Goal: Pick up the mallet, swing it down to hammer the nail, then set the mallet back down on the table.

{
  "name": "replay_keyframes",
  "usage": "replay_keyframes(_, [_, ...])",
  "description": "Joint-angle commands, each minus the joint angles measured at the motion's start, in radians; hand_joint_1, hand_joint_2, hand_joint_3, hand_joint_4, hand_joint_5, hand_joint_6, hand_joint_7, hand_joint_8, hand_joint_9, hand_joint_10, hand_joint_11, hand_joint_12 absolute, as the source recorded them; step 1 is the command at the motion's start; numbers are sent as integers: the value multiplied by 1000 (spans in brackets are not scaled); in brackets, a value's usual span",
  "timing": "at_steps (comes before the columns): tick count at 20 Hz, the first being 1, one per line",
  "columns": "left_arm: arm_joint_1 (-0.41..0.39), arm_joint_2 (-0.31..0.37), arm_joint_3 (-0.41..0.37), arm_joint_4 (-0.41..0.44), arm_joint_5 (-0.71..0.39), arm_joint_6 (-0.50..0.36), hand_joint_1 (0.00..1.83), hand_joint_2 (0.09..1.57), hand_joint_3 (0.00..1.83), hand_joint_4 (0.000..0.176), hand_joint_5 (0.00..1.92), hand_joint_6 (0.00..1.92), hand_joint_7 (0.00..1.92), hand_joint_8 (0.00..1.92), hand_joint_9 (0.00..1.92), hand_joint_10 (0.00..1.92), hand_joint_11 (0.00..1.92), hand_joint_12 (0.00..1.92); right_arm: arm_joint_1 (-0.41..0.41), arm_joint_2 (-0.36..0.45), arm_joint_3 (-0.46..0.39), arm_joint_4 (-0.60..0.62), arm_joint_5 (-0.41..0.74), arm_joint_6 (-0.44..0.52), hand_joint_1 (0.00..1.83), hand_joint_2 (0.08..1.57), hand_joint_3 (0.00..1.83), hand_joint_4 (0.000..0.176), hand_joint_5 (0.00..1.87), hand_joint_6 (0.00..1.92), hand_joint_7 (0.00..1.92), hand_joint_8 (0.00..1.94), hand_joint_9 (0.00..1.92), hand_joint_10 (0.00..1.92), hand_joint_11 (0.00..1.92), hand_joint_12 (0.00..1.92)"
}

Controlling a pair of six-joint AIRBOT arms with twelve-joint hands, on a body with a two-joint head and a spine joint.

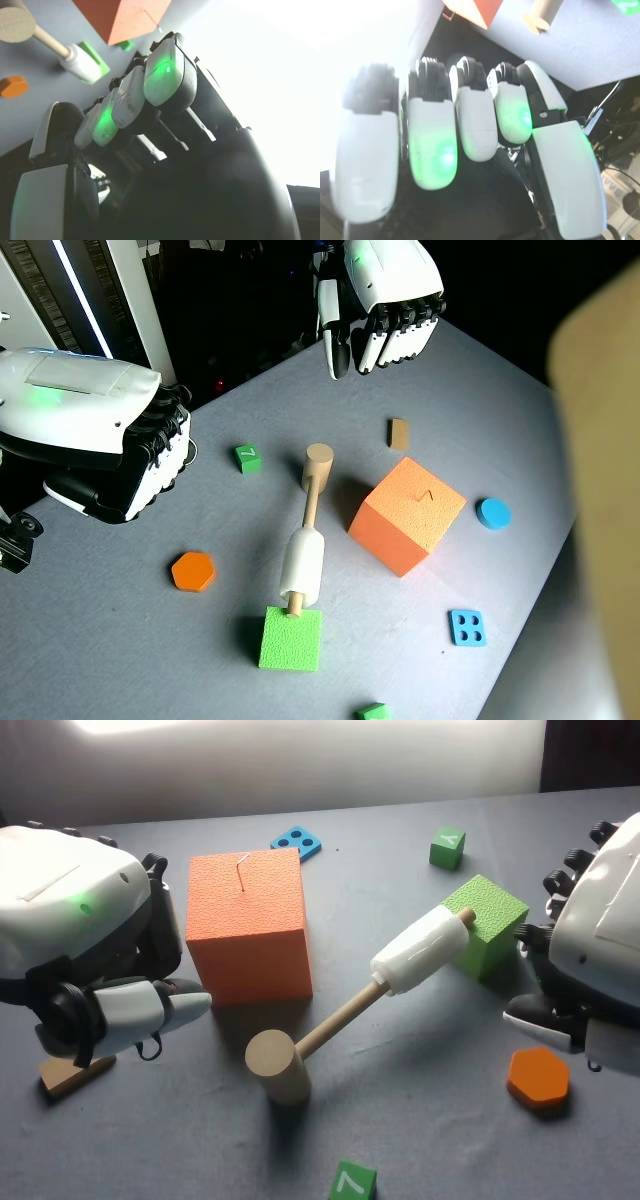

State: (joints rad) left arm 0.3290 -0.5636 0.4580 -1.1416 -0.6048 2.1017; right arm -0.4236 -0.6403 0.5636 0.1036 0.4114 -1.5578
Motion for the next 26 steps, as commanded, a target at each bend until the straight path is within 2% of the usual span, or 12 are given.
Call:
replay_keyframes(1, [-10, 5, -4, 46, -59, 10, 0, 1069, 180, 0, 41, 53, 23, 56, 11, 57, 0, 80, 0, 2, 0, -10, 117, -13, 364, 1042, 160, 0, 105, 95, 107, 65, 44, 114, 0, 266])
replay_keyframes(2, [-9, 5, -4, 46, -57, 11, 0, 1137, 34, 0, 62, 3, 50, 3, 42, 4, 0, 89, -7, 1, 1, -10, 123, -15, 387, 1111, 19, 0, 145, 16, 141, 5, 83, 40, 0, 260])
replay_keyframes(5, [-1, 7, -3, 46, -42, 11, 0, 1174, 12, 0, 95, 3, 91, 0, 81, 0, 11, 129, -12, -7, 3, -10, 126, -18, 442, 1118, 4, 0, 164, 4, 161, 2, 110, 18, 0, 300])
replay_keyframes(10, [7, 9, 12, 46, 42, 7, 0, 1188, 5, 0, 23, 0, 11, 0, 3, 0, 0, 3, -28, -6, 15, -10, 170, -25, 582, 1163, 4, 0, 124, 0, 118, 0, 85, 0, 0, 286])
replay_keyframes(13, [8, 11, 35, 48, 145, -35, 0, 1193, 5, 0, 58, 14, 51, 15, 33, 11, 20, 9, -32, -12, 52, -25, 169, 56, 785, 1189, 7, 0, 79, 0, 53, 0, 38, 0, 0, 236])
replay_keyframes(14, [11, 11, 42, 84, 164, -69, 0, 1201, 4, 0, 76, 7, 71, 7, 51, 6, 23, 12, -33, -13, 66, -68, 167, 102, 883, 1166, 0, 0, 136, 15, 93, 8, 72, 12, 0, 381])
replay_keyframes(15, [20, 11, 50, 130, 176, -119, 0, 1197, 1, 0, 78, 4, 72, 4, 56, 5, 29, 15, -33, -17, 85, -115, 163, 144, 1000, 1149, 0, 0, 202, 28, 145, 16, 116, 24, 0, 553])
replay_keyframes(18, [70, 11, 81, 312, 171, -310, 0, 1192, 0, 0, 101, 11, 94, 10, 80, 13, 50, 26, -24, -26, 134, -275, 66, 342, 1103, 1110, 0, 0, 259, 21, 206, 14, 167, 30, 0, 771])
replay_keyframes(20, [116, 11, 108, 458, 145, -462, 0, 1188, 0, 0, 88, 3, 90, 7, 85, 12, 55, 29, 2, -33, 139, -299, -32, 360, 1188, 1095, 0, 0, 258, 10, 224, 8, 187, 27, 0, 883])
replay_keyframes(21, [147, 10, 124, 548, 123, -565, 0, 1187, 0, 0, 84, 2, 87, 4, 81, 9, 47, 26, 37, -42, 139, -289, -120, 366, 1240, 1062, 0, 0, 282, 15, 260, 15, 226, 37, 0, 973])
replay_keyframes(22, [200, 10, 154, 721, 88, -769, 0, 1187, 0, 0, 84, 1, 86, 4, 80, 8, 45, 25, 98, -62, 139, -201, -242, 315, 1252, 1052, 0, 0, 289, 12, 271, 11, 237, 34, 0, 1003])
replay_keyframes(26, [272, 4, 190, 846, 17, -903, 0, 1191, 0, 0, 102, 7, 102, 7, 84, 6, 50, 30, 201, -97, 147, -64, -383, 283, 1236, 1043, 0, 0, 336, 16, 320, 12, 315, 47, 0, 1181])
